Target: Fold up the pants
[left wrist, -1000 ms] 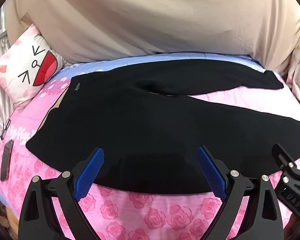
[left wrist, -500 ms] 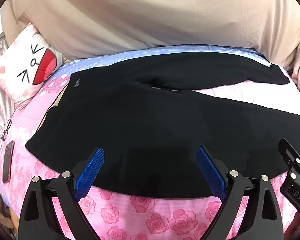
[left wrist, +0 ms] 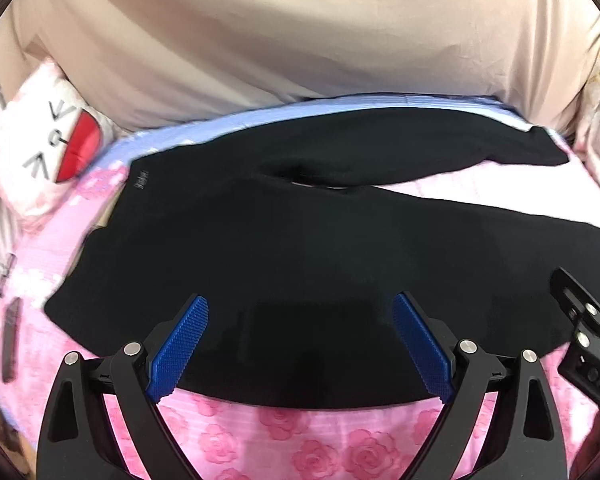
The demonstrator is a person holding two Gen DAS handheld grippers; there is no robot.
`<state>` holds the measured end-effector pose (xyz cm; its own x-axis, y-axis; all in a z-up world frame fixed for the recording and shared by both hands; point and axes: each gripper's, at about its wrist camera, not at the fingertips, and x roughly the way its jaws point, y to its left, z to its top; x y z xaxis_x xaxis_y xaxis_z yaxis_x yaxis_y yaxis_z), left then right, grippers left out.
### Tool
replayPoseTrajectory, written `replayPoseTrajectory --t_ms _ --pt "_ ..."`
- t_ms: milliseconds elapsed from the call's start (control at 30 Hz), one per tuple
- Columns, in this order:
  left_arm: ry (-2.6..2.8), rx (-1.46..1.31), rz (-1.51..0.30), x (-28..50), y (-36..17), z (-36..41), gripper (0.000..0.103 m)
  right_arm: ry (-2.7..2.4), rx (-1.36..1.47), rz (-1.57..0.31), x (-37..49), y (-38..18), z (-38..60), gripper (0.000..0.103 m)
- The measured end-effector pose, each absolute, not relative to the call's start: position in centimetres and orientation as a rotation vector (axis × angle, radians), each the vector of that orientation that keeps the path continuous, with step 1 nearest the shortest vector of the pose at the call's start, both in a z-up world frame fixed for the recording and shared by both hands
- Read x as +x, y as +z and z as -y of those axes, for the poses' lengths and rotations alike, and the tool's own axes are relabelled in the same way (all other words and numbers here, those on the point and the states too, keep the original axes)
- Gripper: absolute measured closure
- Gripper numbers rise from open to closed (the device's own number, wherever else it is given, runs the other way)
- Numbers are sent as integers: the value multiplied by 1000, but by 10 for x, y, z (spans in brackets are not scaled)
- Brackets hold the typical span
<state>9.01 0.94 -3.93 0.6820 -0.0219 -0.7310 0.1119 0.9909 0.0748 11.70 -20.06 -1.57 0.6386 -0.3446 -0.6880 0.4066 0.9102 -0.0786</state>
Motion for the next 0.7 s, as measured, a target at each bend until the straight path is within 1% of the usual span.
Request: replayPoseTrajectory --t_ms 100,167,267,333,433,600,700 --pt "-116 42 -786 93 -38 -20 12 -397 92 -724 127 -4 233 5" --pt "-91 2 -771 98 -37 -29 12 -421 101 -661 141 9 279 5" --pt "-83 26 -820 115 -35 -34 12 -420 118 -638 178 16 350 5" --pt "-59 128 -850 134 -34 -31 12 -432 144 -650 205 15 399 5" --pt "23 178 -800 159 -29 -37 12 -484 145 -688 251 8 480 5" --pt "75 86 -800 222 -18 -74 12 -494 73 -796 320 -18 549 5" --pt "100 -1 -799 267 -18 -111 12 -476 102 -843 347 -39 577 5"
